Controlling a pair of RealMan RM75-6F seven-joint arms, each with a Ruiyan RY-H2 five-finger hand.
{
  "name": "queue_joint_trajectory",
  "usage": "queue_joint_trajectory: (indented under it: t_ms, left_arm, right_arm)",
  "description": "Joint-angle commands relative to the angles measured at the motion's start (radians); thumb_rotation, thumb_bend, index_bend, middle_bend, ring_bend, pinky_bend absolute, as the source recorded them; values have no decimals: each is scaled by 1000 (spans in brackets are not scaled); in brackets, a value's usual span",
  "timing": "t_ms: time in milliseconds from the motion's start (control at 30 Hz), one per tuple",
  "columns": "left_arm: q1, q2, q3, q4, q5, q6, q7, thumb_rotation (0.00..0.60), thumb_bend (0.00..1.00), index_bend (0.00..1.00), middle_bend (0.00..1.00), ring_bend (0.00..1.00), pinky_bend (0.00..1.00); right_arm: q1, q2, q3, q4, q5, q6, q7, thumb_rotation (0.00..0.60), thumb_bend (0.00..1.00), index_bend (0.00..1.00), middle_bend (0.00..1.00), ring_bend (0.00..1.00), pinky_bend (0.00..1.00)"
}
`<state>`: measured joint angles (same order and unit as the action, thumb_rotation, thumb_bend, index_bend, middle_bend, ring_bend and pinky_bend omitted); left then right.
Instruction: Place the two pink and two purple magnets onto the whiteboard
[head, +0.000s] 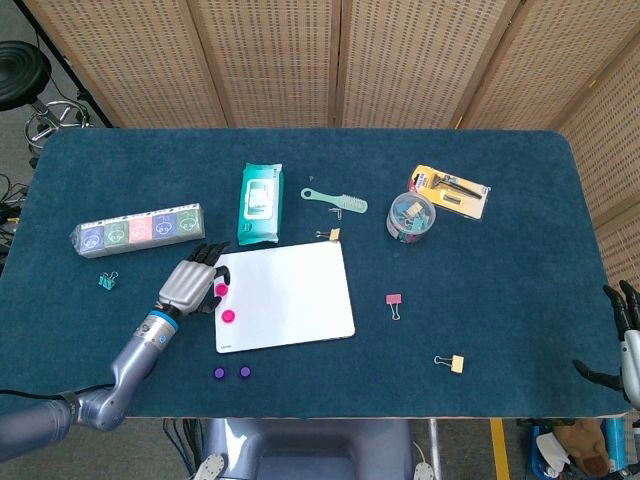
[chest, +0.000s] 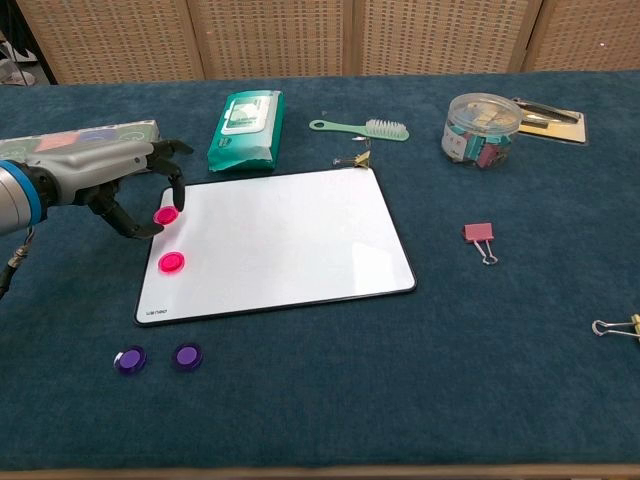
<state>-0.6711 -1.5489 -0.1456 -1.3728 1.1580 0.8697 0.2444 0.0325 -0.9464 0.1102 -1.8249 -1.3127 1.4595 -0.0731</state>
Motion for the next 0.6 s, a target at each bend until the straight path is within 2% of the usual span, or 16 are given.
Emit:
queue_joint_trajectory:
  t_ms: [33,600]
  left_arm:
    - [-3,-10,4,4,-21,-1,19,600,376,582,0,0,0]
    - [-12,-41,14,47,-30,-5,-2,600,373,552,0,0,0]
  right_arm:
    - [0,2,1,2,2,0,4,600,0,0,0,0,0]
    - [0,8,4,2,7,-5,20,600,0,0,0,0,0]
